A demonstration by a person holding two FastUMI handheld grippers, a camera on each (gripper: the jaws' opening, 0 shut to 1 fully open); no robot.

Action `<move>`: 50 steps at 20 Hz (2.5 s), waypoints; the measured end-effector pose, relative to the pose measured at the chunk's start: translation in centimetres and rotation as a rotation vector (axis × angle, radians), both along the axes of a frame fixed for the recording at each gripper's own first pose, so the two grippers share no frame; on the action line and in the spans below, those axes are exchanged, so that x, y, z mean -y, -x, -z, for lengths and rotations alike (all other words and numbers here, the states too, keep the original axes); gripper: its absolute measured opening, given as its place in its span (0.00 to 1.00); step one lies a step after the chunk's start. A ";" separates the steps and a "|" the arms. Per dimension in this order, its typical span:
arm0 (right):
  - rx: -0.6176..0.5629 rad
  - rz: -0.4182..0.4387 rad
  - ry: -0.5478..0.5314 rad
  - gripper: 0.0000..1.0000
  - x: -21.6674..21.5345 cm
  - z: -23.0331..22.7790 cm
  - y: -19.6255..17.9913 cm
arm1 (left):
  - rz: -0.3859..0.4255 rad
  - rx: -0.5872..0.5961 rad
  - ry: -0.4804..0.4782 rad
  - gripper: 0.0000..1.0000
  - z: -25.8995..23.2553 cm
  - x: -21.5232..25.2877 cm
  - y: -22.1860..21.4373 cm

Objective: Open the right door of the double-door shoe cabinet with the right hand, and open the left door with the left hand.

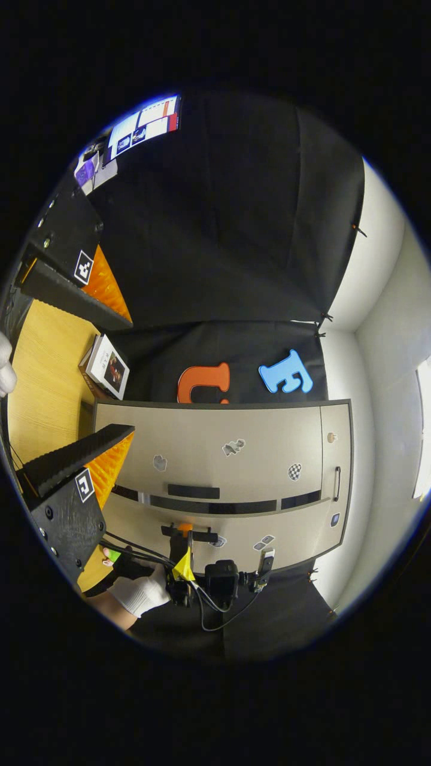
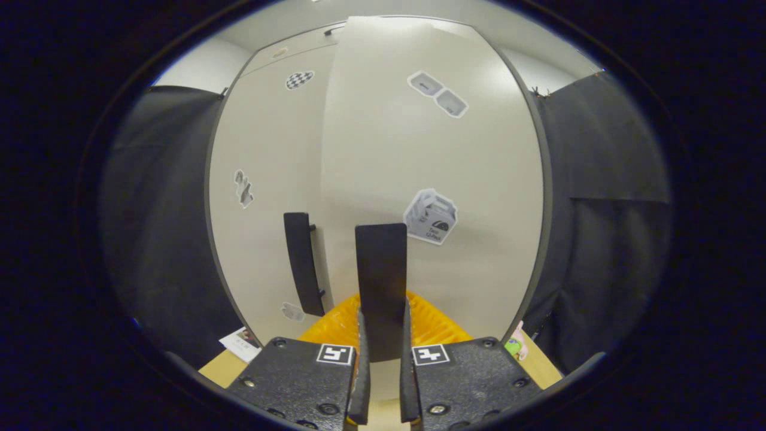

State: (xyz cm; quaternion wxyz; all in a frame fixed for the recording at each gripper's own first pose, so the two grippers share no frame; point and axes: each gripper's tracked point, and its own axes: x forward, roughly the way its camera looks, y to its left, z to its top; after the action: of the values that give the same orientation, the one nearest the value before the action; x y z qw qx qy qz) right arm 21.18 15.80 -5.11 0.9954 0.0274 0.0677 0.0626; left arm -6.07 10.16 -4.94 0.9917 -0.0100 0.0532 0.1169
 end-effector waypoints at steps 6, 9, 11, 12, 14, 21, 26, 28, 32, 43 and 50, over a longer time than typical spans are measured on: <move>-0.002 0.019 -0.011 0.21 3.5 0.0 4.4 | 0.070 -0.001 0.019 0.95 0.3 1.5 0.3; -0.002 0.030 -0.016 0.20 5.7 0.0 6.6 | 0.105 -0.001 0.021 0.96 0.4 2.5 0.3; -0.001 0.029 -0.017 0.19 7.2 0.0 7.7 | 0.132 -0.005 0.023 0.96 0.6 3.3 0.1; -0.002 0.029 -0.015 0.18 7.9 0.0 8.1 | 0.147 -0.007 0.021 0.95 0.7 3.8 0.0; -0.003 0.032 -0.031 0.17 9.2 -0.1 8.8 | 0.170 -0.005 0.013 0.95 0.6 5.1 -0.1; -0.005 0.001 -0.009 0.12 13.2 -0.4 10.2 | 0.211 0.013 0.012 0.95 -0.4 12.2 -0.8; -0.010 -0.025 0.011 0.06 16.2 -0.2 10.5 | 0.214 0.018 0.022 0.95 -0.6 15.3 -0.7; -0.008 -0.034 0.023 0.05 17.4 -0.2 10.6 | 0.212 0.022 0.028 0.95 -0.9 16.1 -0.8; -0.008 -0.029 0.023 0.04 20.2 -0.2 10.3 | 0.210 0.031 0.029 0.95 -1.3 17.6 -0.9; -0.017 -0.010 -0.039 0.04 22.8 -0.1 9.6 | 0.225 0.022 0.020 0.95 -1.5 19.0 -1.4; -0.010 0.060 -0.012 0.16 24.1 -0.7 10.8 | 0.214 0.036 0.010 0.95 -1.8 16.2 -1.5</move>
State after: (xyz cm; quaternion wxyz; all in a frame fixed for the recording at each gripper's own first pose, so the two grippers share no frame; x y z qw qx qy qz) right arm 10.40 -8.27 -4.41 0.9963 0.0357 0.0712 0.0332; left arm -4.56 -6.05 -3.12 0.9992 -0.0112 0.0367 0.0096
